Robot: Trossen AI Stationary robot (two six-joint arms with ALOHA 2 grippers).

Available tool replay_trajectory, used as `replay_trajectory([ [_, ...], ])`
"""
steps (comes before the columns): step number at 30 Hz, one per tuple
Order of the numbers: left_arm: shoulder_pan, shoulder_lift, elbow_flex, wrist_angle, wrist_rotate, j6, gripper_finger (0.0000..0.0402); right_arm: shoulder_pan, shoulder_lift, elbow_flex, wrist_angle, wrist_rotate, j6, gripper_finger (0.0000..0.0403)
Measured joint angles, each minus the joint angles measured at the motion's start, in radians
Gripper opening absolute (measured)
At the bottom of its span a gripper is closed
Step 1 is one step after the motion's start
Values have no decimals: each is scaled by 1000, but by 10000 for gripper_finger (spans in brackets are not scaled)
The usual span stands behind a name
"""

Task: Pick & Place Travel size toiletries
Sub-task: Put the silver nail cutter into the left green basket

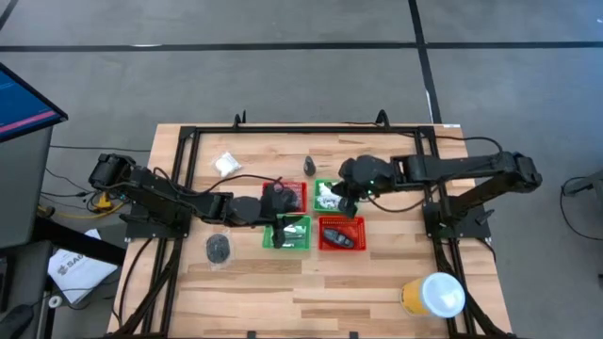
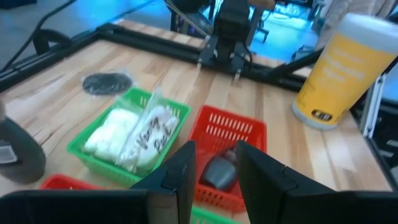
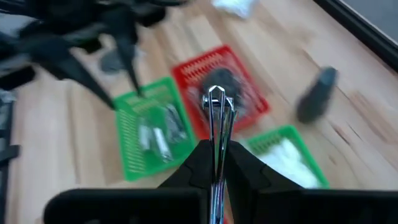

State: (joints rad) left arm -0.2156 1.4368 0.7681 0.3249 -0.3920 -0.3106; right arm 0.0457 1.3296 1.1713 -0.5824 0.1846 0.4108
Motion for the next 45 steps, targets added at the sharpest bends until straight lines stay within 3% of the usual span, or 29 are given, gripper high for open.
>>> replay_trajectory([
  [9, -6, 0, 0, 99, 6, 53, 104, 121, 0, 0, 168, 0, -68, 18],
  [16, -8, 0, 0, 227, 162, 122, 104, 178, 0, 0, 270, 0, -108, 17],
  [20, -8, 0, 0, 268, 175, 124, 104, 197, 17, 2, 355, 0, -138, 16],
  [27, -8, 0, 0, 301, 183, 124, 104, 202, 103, -3, 470, -1, -185, 17],
  [32, -8, 1, -2, 319, 244, 130, 104, 202, 148, 2, 563, -3, -236, 17],
  [45, -8, 1, -2, 336, 287, 154, 104, 210, 150, 1, 650, -3, -287, 17],
])
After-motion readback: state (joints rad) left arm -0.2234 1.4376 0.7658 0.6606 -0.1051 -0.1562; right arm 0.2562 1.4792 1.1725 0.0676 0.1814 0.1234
